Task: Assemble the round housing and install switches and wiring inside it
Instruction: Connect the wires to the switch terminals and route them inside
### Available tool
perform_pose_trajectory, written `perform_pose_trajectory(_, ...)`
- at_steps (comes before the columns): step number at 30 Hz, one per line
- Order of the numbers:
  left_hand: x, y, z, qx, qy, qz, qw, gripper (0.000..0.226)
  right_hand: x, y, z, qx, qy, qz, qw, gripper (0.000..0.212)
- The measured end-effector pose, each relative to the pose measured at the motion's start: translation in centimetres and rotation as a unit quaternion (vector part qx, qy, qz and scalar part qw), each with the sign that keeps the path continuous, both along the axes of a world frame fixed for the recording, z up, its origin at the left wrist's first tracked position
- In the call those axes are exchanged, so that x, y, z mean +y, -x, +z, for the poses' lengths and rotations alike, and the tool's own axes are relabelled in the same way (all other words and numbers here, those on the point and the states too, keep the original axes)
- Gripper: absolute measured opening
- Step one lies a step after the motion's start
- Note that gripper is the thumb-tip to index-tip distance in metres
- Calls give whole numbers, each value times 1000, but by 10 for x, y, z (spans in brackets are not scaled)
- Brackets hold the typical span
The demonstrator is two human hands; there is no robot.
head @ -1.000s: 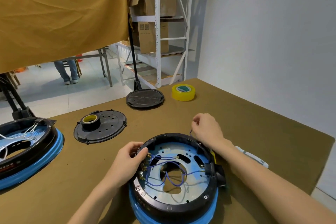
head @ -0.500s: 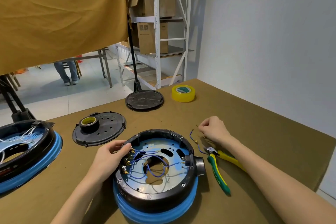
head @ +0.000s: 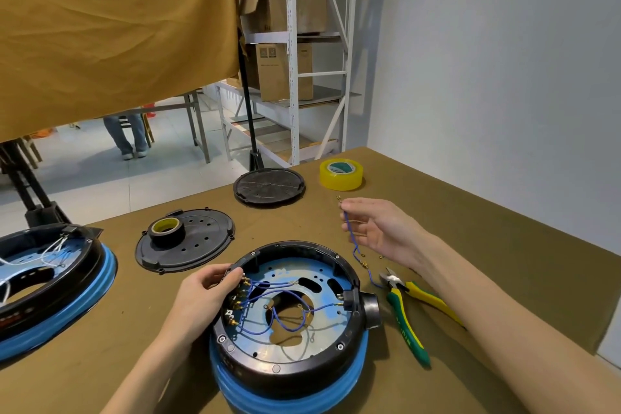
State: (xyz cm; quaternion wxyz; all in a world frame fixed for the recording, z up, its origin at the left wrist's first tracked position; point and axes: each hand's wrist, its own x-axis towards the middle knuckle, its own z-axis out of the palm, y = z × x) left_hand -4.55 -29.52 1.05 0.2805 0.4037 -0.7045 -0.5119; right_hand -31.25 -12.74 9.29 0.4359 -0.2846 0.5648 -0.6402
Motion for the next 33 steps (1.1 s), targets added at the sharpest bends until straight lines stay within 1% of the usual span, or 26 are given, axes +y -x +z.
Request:
perform_pose_trajectory(1,2,0,1,-1,15,0,1000,23,2,-7,3,5,16,19,1000,13)
perform_pose_trajectory(3,8,-2,9,7,109,20,994,21,6,-21,7,22,51,63,996,9)
perform_pose_trajectory(4,12,-2,16,24,163,31,986,20,7,-30,10,36,64,86,994,7)
perform_pose_trajectory(5,17,-3,26,55,197,31,978,18,9,-39,12,53,72,106,990,5)
perform_pose_trajectory(6,23,-5,38,91,206,17,974,16,9,-48,14,71,78,121,987,4)
perform_pose_trajectory(8,36,-7,61,149,189,-46,969,13,9,-64,17,109,91,138,980,3)
perform_pose_trajectory(10,52,-8,77,174,183,-107,962,14,8,-77,19,140,103,153,973,4)
perform_pose_trajectory(13,70,-7,87,209,196,-139,948,10,8,-89,20,189,119,174,959,4)
perform_pose_trajectory(15,73,-8,89,224,218,-140,939,13,9,-92,20,199,130,186,953,7)
perform_pose_trajectory(17,74,-9,91,227,225,-150,936,16,12,-94,21,198,135,199,950,10)
perform_pose_trajectory(19,74,-10,94,233,214,-170,933,18,15,-95,21,204,133,203,948,11)
perform_pose_trajectory(24,73,-13,97,230,206,-190,932,17,21,-95,23,219,126,207,945,10)
perform_pose_trajectory(29,71,-16,99,209,198,-221,932,14,25,-97,23,221,118,217,944,9)
perform_pose_trajectory(31,69,-17,99,202,184,-241,931,13,26,-98,24,237,119,207,942,8)
perform_pose_trajectory(33,66,-19,99,188,170,-250,934,18,29,-100,25,281,123,174,936,8)
